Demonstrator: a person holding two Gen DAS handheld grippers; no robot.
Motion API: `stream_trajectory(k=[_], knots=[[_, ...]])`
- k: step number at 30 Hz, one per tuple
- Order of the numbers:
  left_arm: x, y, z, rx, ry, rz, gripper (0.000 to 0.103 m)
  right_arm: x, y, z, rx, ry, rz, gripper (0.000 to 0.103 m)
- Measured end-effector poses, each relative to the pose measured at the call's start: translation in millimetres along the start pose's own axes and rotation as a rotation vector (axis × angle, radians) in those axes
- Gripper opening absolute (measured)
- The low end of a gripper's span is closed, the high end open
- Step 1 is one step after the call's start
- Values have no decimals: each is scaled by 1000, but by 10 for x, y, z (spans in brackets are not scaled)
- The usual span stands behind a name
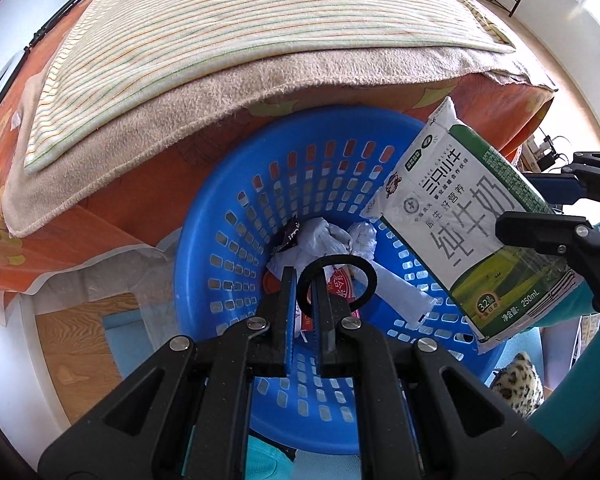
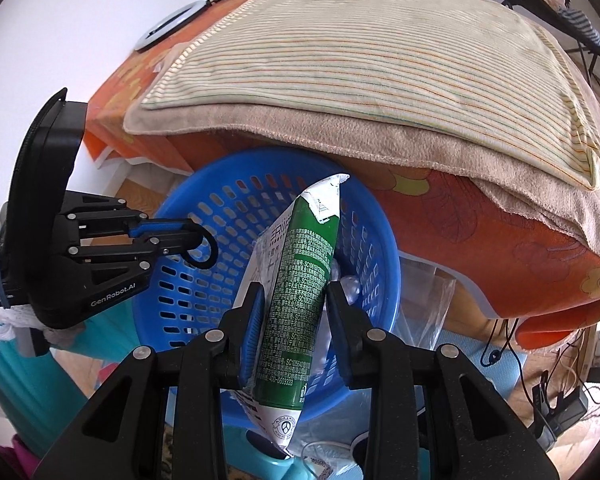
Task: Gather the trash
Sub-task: 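Open both tools to drop the hair tie and carton into the basket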
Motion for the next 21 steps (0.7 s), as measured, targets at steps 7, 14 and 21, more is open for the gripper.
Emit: stream_trajectory(k=[7,14,21], knots=[[-2,22,-17,-16,-4,-8,5,-4,23,4,13,7,-8,33],[-5,10,-39,-19,-11,-13,5,8,39,28,30,14,-16,33],[-20,-20,17,-19,2,-5,21,6,38,73,37,34,-19,34]])
Point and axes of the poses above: each gripper's, at about its wrist camera, not at the fingertips, and y roughly the way its jaws point, z to its right, x to its underside, the point moved 1 cm from there along y, roughly the way its jaws point, and after that the axes turned 4 degrees about x, right-handed, at the moved point
